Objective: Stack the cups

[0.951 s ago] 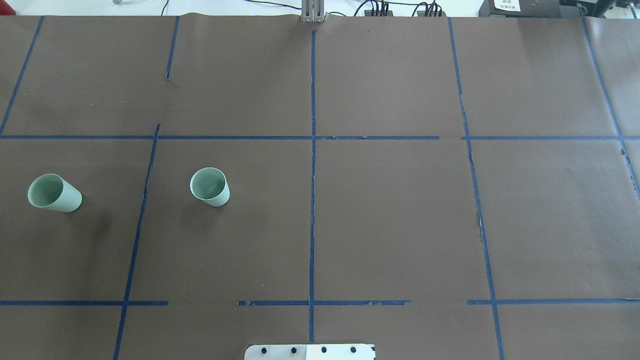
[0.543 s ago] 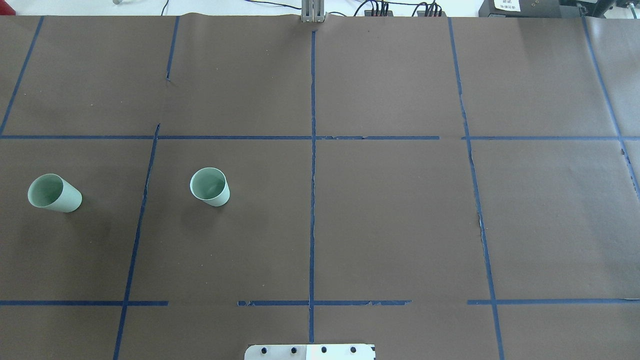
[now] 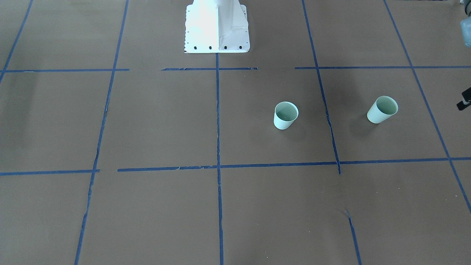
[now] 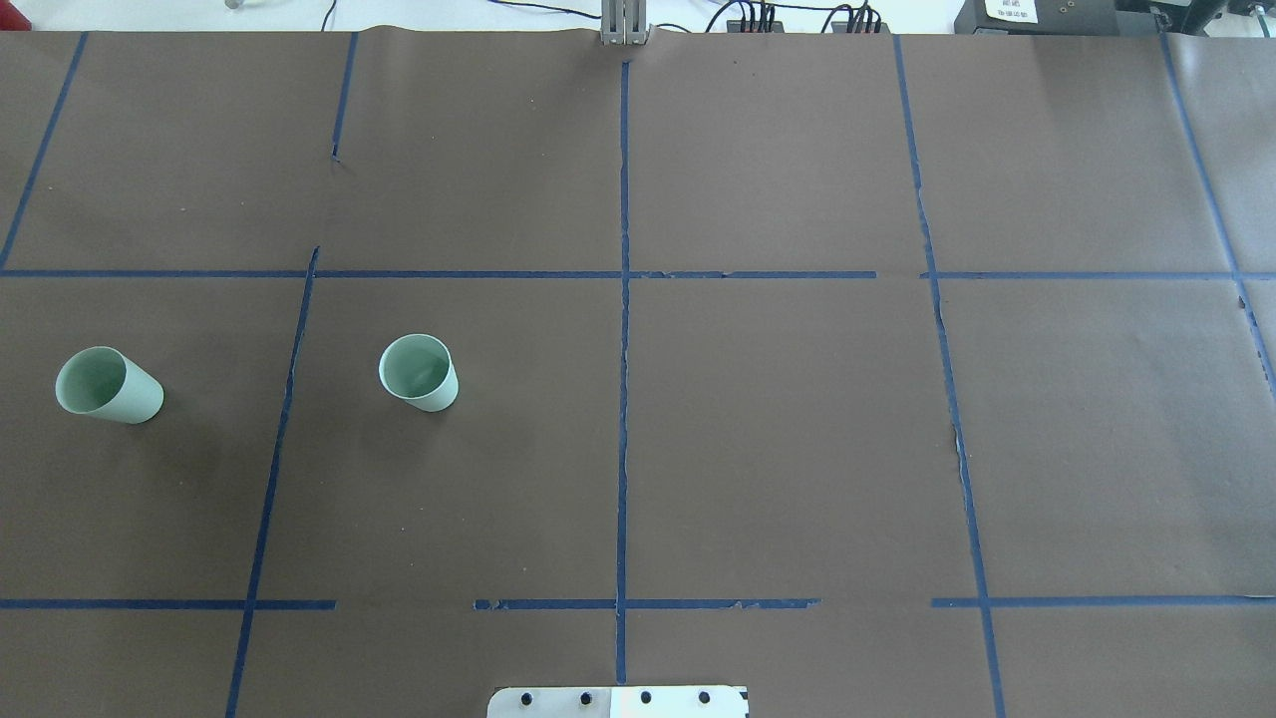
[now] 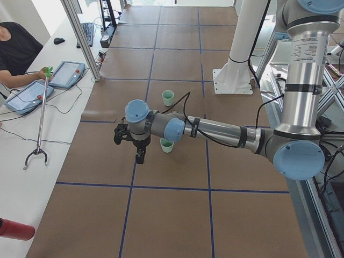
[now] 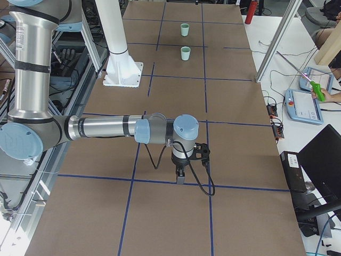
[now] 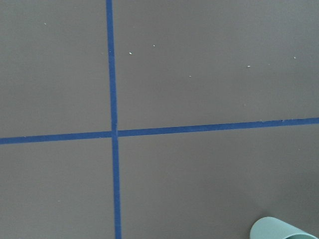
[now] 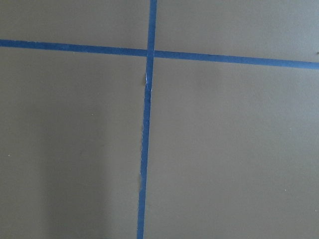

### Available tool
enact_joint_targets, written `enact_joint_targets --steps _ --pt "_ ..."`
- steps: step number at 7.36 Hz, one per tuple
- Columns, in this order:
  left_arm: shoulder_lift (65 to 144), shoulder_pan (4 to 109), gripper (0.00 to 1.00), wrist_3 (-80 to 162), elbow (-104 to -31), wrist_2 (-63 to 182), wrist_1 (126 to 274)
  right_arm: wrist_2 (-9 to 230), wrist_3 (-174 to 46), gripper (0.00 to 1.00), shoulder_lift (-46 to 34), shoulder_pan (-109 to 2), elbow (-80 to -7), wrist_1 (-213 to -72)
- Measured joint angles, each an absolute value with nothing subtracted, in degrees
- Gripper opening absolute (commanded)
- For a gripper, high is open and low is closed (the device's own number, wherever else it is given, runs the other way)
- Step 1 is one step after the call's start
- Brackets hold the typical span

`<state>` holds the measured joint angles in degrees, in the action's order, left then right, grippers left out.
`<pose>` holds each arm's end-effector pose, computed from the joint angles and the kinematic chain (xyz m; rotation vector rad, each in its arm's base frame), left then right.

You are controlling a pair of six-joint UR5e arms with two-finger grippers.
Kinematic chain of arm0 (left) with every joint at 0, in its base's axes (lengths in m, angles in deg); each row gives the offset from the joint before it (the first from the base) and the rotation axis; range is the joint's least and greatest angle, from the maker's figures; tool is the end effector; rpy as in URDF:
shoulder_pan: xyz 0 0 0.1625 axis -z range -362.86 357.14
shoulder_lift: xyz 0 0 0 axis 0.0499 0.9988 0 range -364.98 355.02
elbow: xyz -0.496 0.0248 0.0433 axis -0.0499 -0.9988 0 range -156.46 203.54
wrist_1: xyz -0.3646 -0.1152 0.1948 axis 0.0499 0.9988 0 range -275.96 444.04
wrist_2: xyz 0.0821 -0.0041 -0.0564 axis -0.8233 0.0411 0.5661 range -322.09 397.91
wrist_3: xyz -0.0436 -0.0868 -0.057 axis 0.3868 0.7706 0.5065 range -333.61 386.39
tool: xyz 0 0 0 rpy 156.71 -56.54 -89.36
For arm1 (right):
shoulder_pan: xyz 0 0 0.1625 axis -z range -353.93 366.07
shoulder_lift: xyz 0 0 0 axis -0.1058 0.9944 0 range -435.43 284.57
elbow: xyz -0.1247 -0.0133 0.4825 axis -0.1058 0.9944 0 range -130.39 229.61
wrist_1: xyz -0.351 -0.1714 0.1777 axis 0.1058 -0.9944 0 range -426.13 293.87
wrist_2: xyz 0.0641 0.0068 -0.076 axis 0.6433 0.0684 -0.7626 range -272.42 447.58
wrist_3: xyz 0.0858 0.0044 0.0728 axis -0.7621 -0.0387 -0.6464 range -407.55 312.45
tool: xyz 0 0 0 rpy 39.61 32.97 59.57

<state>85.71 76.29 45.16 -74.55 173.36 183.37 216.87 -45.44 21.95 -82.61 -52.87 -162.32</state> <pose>0.0475 -0.5289 0.6428 0.0882 0.8363 -0.0045 0.0520 -0.4415 0.7098 -0.0135 -0.6859 -0.0508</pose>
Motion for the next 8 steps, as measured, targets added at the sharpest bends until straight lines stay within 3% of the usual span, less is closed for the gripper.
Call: enact_joint_targets --steps 3,8 --pt "79.02 68.08 1.00 59.80 -74.79 173.17 198.52 216.87 -45.44 1.00 21.95 -82.61 -52.87 -162.35" --pt "77.70 58.36 1.00 71.51 -73.80 171.94 206.87 216.87 -45.44 1.00 21.95 -82.61 -52.87 -162.31"
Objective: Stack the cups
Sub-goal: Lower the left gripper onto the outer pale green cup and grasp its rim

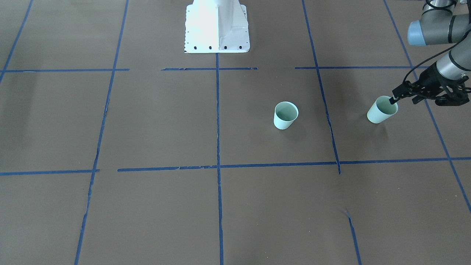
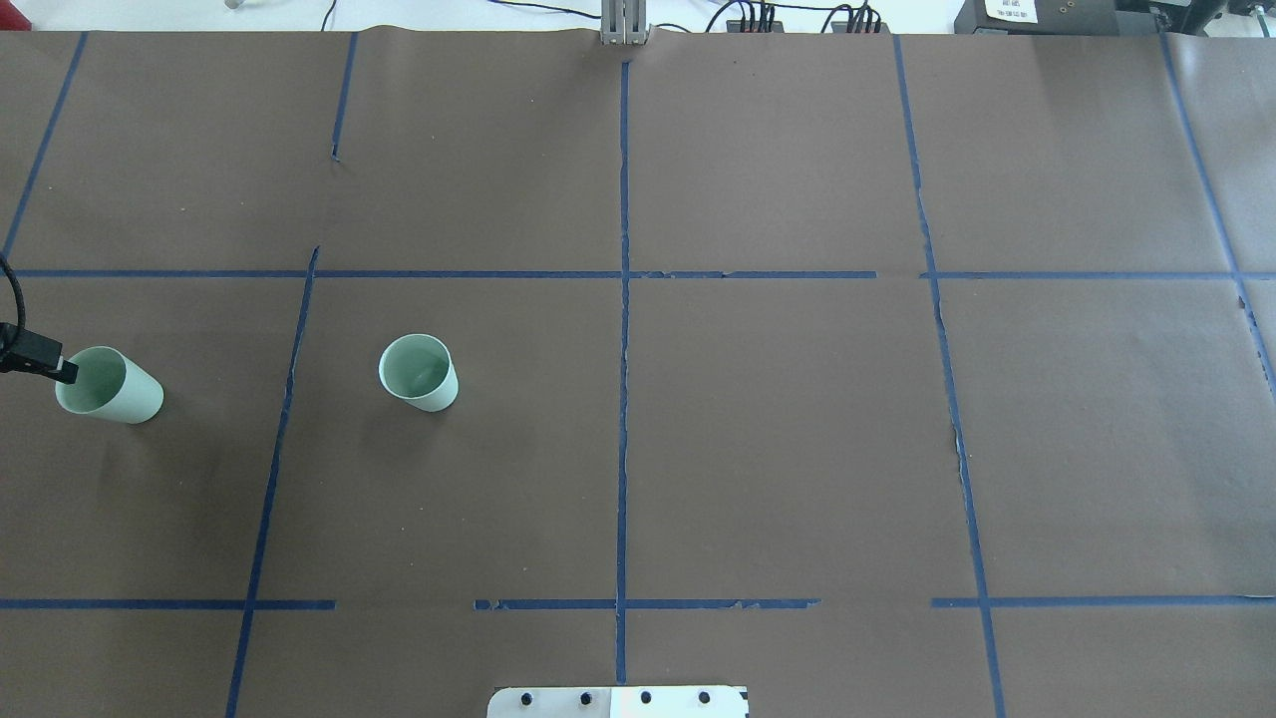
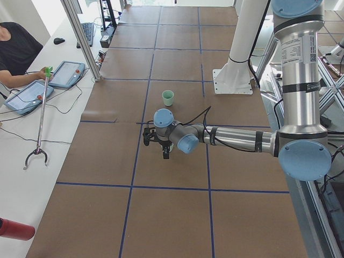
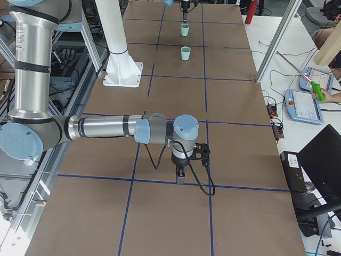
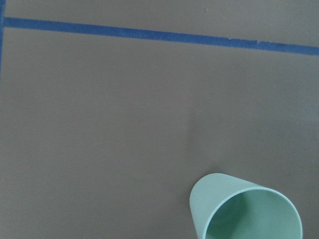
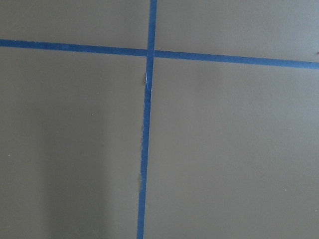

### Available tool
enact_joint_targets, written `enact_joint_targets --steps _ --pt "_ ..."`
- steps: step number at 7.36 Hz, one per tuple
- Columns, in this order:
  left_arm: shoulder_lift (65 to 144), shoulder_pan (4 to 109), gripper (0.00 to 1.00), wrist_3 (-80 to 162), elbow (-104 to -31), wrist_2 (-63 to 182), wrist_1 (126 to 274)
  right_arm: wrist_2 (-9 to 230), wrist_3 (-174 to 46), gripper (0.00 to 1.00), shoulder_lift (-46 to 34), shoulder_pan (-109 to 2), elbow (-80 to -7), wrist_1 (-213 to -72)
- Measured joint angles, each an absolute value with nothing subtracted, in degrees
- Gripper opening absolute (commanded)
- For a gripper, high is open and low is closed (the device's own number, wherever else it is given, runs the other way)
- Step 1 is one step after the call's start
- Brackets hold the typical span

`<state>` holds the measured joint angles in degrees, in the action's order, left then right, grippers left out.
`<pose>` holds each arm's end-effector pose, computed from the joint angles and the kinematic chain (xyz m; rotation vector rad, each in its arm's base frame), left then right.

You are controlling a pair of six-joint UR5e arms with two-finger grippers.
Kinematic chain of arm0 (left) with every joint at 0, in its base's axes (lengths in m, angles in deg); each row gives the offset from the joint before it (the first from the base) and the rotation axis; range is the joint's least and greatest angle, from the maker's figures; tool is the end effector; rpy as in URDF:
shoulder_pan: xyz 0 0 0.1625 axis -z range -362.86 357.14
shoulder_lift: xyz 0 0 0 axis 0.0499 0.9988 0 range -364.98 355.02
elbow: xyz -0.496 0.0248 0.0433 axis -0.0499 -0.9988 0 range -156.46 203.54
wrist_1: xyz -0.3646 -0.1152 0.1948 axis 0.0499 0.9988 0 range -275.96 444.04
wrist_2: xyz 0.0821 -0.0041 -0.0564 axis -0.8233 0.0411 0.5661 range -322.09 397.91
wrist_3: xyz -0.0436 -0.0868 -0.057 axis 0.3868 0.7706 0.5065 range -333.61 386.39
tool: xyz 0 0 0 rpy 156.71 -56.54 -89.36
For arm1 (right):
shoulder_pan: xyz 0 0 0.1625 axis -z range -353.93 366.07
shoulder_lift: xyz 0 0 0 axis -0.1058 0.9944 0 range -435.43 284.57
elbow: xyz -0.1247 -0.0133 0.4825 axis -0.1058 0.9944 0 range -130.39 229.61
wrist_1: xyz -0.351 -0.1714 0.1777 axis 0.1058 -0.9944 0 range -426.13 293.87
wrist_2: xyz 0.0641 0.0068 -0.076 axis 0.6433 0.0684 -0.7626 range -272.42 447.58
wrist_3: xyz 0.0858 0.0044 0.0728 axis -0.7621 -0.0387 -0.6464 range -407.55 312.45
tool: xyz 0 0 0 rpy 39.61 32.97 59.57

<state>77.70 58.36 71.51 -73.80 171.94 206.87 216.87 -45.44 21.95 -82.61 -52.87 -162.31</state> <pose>0.1791 -0.4402 0.6708 -0.0137 0.9223 -0.0444 0.0520 -0.4415 0.7097 -0.0133 -0.6859 -0.0508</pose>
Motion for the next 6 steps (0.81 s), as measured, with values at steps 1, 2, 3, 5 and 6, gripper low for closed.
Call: enact_joint_targets --steps 1,2,3,5,6 --pt "77.93 57.41 1.00 71.91 -73.46 171.85 207.34 216.87 -45.44 1.00 21.95 -82.61 -52.87 -162.29" --pt "78.17 56.31 0.81 72.26 -73.25 171.40 207.54 216.87 -45.44 1.00 21.95 -82.61 -52.87 -162.30" --pt "78.41 55.45 0.56 72.53 -72.99 170.59 207.67 216.87 -45.44 1.00 21.95 -82.61 -52.87 -162.32" --pt "79.16 54.80 0.00 72.67 -71.83 169.59 208.11 216.87 -45.44 1.00 21.95 -82.61 -52.87 -162.33" --pt "79.77 54.75 0.00 72.65 -71.22 169.49 208.29 216.87 -45.44 1.00 21.95 -82.61 -52.87 -162.31"
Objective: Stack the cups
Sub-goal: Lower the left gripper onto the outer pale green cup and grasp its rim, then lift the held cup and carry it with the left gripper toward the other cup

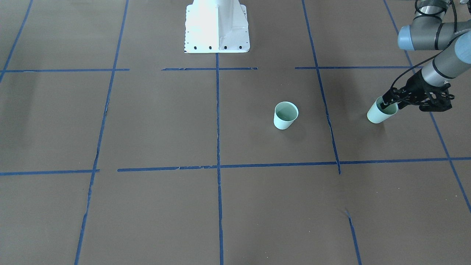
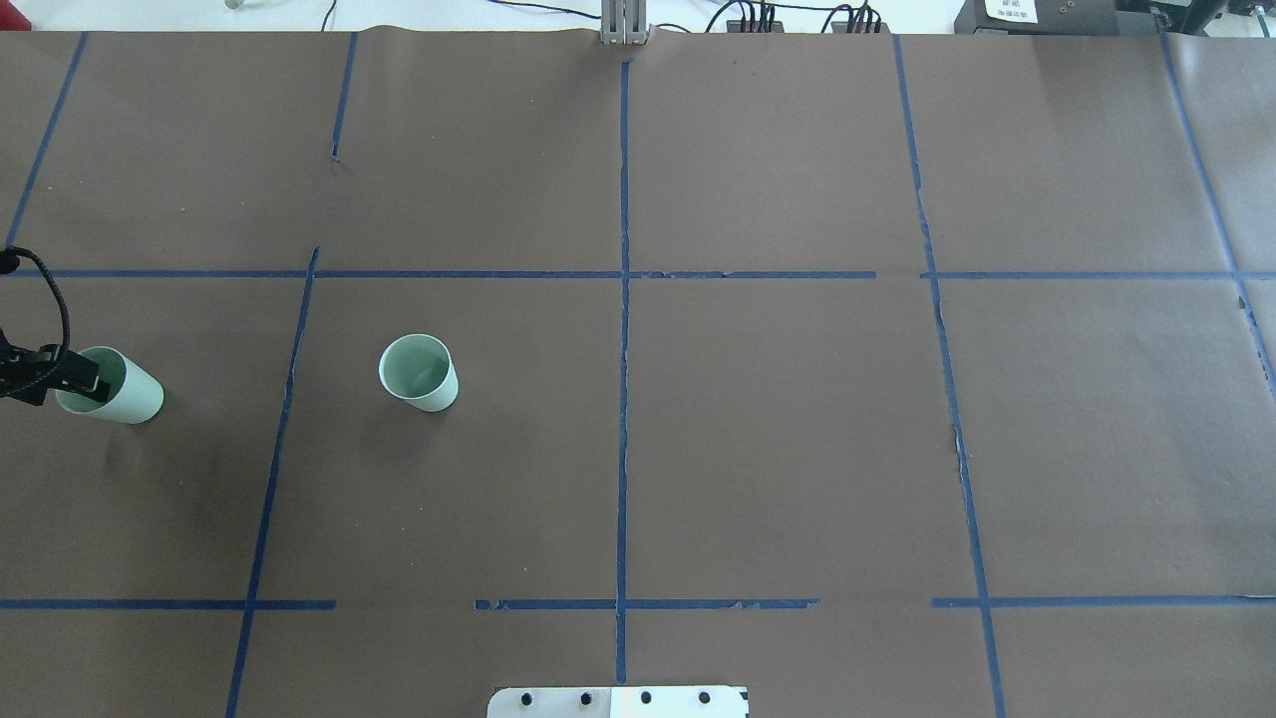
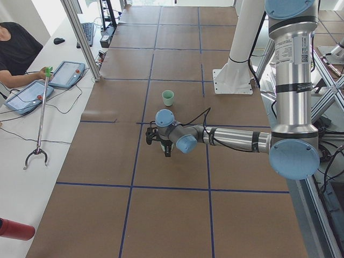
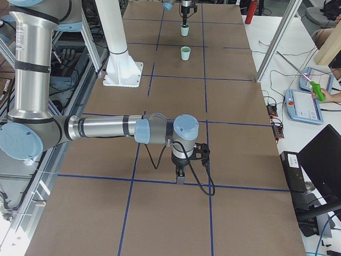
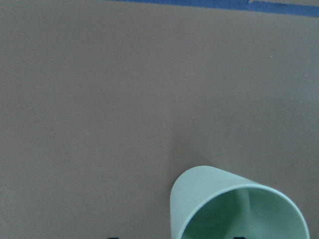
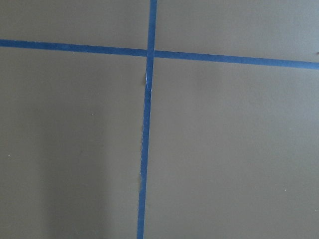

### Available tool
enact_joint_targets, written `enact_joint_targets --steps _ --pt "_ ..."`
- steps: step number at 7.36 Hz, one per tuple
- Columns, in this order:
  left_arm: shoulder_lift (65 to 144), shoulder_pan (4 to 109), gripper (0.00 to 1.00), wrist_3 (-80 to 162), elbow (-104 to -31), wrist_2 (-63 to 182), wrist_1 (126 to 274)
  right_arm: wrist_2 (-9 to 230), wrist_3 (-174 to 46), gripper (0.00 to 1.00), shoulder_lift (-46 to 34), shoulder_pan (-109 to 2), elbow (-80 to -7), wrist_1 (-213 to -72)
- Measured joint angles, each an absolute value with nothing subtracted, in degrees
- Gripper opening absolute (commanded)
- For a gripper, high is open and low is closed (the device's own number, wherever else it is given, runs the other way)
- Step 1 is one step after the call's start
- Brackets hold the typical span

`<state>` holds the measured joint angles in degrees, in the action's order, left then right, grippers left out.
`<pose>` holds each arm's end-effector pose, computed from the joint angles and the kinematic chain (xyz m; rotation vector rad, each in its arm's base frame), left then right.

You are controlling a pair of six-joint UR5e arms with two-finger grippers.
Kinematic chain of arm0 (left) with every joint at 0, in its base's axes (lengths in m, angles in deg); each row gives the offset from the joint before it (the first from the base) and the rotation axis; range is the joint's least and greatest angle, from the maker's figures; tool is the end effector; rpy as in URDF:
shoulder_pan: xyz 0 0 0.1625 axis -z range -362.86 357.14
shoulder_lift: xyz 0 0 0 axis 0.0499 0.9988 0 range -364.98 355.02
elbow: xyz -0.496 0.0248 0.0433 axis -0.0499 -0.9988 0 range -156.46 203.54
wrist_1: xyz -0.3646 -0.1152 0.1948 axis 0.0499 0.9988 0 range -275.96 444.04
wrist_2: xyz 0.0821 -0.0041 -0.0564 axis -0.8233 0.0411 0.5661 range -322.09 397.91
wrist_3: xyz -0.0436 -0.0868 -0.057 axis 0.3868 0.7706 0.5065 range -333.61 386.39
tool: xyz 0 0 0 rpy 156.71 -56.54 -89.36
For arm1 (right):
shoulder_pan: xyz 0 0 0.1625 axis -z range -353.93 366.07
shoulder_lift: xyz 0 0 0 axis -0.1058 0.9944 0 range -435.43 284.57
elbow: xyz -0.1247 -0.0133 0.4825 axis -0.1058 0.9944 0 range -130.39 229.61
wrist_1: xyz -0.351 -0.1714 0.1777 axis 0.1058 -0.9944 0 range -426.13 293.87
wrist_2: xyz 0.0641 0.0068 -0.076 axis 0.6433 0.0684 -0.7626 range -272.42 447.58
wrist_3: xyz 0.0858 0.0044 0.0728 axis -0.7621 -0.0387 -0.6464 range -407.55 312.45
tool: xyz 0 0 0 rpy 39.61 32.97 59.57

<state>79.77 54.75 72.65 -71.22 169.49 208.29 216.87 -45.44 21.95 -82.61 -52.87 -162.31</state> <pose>0.2142 -0.4468 0.6771 -0.0108 0.8996 -0.0117 0.0520 -0.4415 0.7097 -0.0133 -0.6859 -0.0508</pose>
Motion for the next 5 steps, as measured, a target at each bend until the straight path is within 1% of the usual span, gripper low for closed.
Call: enact_joint_targets --steps 2,3,5 --pt "80.41 54.76 0.00 72.82 -71.53 169.48 208.35 216.87 -45.44 1.00 21.95 -82.61 -52.87 -162.32" --pt "80.36 54.95 0.00 72.85 -72.99 169.57 208.14 216.87 -45.44 1.00 21.95 -82.61 -52.87 -162.32" --pt "80.05 56.00 0.00 72.64 -80.26 169.98 202.86 216.87 -45.44 1.00 21.95 -82.61 -52.91 -162.32"
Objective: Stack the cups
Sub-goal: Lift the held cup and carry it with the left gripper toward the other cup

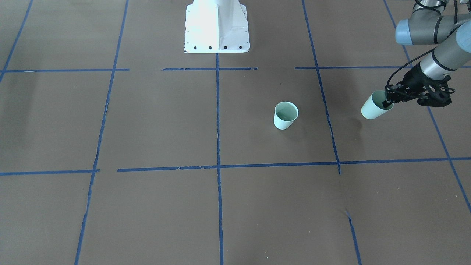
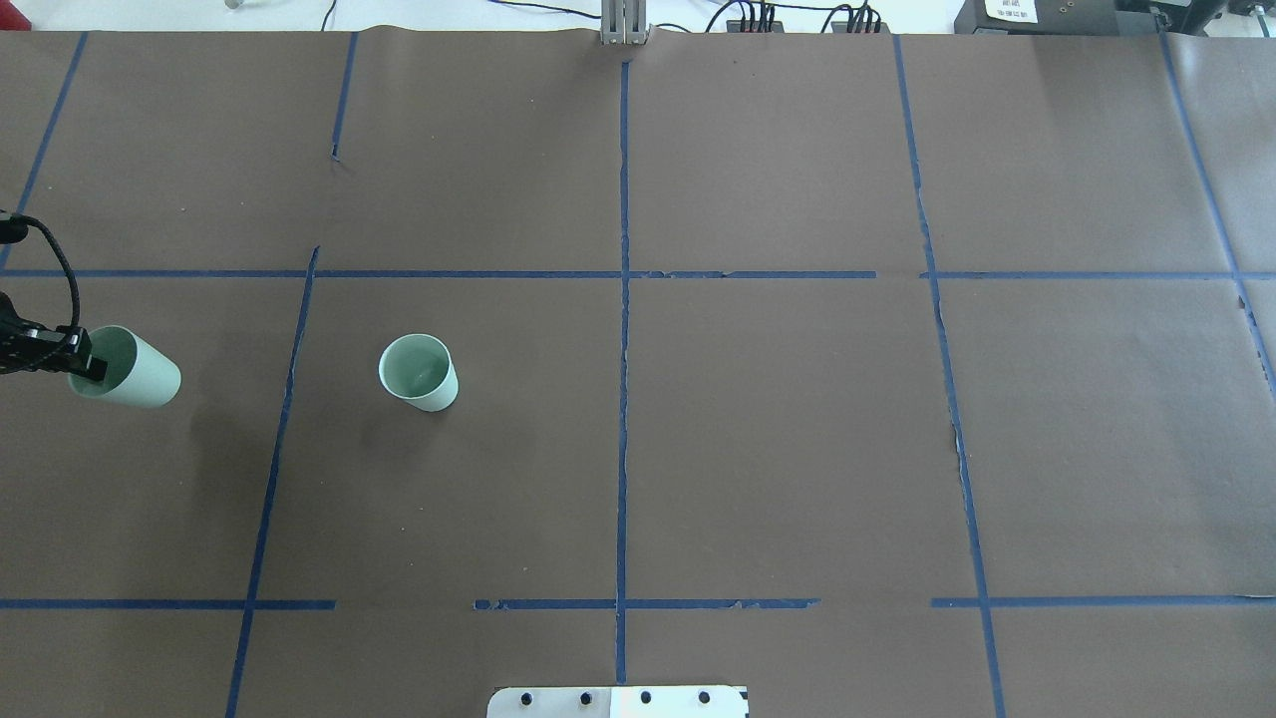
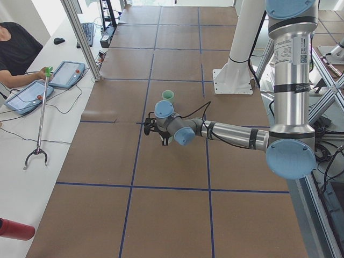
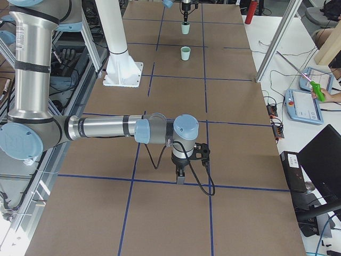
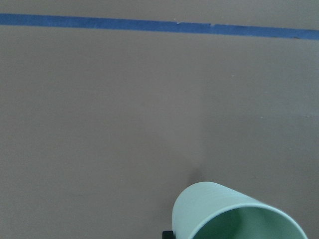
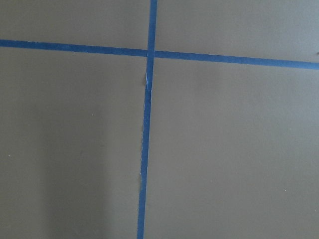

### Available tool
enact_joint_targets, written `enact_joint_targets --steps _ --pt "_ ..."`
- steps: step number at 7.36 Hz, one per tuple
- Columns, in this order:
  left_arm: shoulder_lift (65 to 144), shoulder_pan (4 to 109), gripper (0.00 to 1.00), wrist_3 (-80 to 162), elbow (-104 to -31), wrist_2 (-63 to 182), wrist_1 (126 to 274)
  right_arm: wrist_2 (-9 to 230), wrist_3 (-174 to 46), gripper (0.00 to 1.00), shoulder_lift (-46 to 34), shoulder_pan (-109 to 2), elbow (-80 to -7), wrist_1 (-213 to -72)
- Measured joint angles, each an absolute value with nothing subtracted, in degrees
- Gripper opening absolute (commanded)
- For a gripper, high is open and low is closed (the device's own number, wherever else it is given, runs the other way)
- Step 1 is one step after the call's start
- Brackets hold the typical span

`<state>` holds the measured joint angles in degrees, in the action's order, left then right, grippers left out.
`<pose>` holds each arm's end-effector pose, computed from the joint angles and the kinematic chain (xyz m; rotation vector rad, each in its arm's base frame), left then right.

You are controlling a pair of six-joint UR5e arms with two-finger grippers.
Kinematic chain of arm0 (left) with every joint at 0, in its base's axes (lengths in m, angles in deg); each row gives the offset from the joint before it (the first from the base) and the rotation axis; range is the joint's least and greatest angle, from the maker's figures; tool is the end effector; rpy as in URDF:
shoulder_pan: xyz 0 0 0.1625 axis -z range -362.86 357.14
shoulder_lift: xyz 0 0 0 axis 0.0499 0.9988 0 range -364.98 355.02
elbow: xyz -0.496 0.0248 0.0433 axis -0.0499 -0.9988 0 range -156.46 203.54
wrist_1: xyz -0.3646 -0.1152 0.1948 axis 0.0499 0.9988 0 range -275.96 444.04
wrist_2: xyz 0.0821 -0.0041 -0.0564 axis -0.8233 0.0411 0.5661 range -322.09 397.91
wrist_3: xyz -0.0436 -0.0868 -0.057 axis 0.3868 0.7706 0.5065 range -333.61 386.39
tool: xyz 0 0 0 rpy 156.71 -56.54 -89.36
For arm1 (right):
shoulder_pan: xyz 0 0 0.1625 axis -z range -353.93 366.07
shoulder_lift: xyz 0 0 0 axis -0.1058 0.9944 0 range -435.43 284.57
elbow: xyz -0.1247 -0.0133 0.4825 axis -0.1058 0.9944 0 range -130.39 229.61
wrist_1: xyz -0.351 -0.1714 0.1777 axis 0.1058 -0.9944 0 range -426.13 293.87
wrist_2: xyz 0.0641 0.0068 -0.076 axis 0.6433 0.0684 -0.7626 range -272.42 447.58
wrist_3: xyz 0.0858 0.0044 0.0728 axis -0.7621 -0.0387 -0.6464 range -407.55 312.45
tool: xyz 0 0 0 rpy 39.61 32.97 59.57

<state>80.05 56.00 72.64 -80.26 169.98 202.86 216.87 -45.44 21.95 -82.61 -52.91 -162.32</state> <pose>0.2039 -0.4492 0.6018 0.0471 0.9414 -0.0027 0.0520 -0.4416 0.7094 -0.0128 -0.6859 -0.0510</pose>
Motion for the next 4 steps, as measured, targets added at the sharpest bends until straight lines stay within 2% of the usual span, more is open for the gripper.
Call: enact_joint_targets --steps 2,4 --pt "81.90 57.51 0.00 72.26 -89.01 170.08 190.42 216.87 -45.44 1.00 21.95 -82.61 -52.94 -162.36" --pt "90.23 57.76 0.00 74.03 -92.78 170.15 177.29 216.87 -45.46 1.00 21.95 -82.61 -52.88 -162.37"
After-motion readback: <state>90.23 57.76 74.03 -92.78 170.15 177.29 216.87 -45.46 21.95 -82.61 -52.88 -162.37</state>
